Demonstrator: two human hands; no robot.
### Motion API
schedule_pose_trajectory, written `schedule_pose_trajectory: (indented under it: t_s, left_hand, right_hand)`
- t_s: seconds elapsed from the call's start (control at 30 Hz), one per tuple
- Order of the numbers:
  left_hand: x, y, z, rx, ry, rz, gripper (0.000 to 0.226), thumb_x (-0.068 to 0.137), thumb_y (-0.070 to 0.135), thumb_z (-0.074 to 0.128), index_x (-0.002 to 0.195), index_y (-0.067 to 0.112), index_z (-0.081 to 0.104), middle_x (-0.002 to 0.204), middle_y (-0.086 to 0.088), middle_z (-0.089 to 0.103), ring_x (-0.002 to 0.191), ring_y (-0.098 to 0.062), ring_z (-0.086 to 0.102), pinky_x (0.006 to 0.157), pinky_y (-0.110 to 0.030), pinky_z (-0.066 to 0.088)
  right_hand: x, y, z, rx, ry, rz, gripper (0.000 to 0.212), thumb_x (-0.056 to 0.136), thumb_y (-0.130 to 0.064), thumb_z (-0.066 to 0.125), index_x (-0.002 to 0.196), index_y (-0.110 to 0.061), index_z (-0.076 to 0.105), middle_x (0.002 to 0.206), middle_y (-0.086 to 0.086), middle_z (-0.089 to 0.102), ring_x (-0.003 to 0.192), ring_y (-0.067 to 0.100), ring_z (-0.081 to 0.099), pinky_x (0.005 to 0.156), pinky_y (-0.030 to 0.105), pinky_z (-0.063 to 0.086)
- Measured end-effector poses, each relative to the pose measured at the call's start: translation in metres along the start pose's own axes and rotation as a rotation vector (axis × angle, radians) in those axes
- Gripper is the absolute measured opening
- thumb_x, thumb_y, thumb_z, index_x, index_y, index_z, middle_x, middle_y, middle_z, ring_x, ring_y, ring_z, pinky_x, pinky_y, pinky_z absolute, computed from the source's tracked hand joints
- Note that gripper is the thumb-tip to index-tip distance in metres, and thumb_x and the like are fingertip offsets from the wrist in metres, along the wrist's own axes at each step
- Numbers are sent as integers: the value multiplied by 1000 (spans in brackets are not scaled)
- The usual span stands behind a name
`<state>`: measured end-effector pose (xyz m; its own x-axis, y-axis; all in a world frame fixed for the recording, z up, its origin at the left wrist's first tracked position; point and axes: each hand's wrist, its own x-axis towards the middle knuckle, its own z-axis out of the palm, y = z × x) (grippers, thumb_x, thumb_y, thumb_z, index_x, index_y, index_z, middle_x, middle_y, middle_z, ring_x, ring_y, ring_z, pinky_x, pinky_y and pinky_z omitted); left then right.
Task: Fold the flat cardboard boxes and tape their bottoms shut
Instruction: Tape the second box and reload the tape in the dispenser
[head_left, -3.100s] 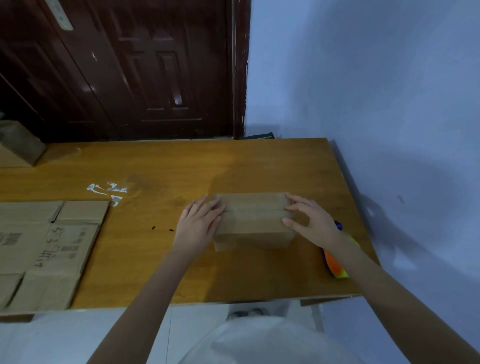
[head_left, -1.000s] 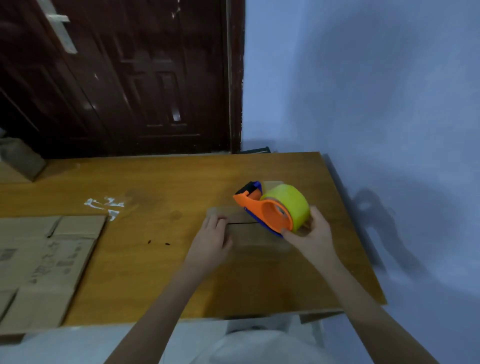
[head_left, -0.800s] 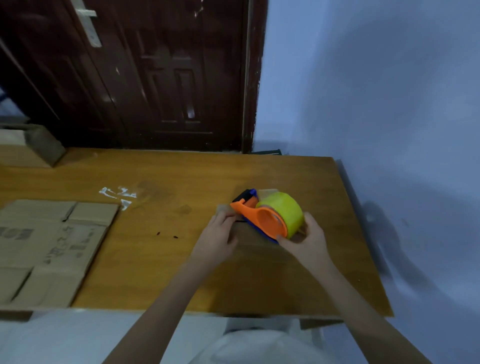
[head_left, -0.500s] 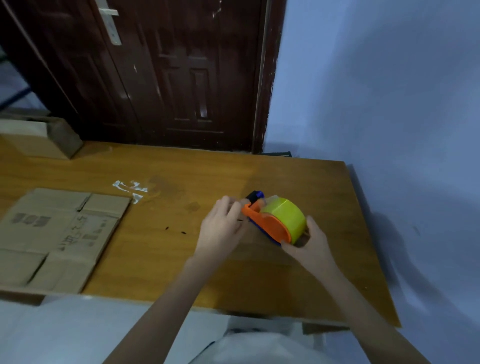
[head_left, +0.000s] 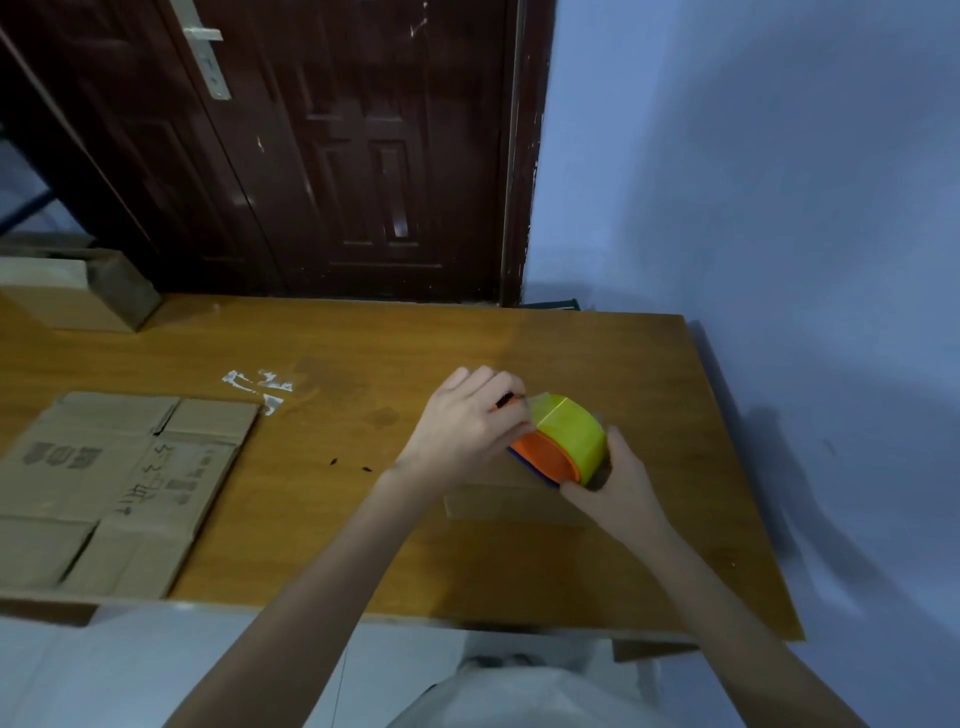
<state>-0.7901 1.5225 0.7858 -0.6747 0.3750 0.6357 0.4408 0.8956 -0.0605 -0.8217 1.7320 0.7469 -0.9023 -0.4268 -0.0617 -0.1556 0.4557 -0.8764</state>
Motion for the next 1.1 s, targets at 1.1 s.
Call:
schedule_pose_trajectory:
  t_s: [1.1]
  left_hand:
    - [-34,-38,42,-237,-462,-1113,20,98,33,45,91,15,50,73,2,51,80,-28,60,85,-40,45]
  right_hand:
    - [7,7,-4,-100,-28,24,42,73,-12,77,85,-19,38,83,3,52,73,17,55,56,30,44]
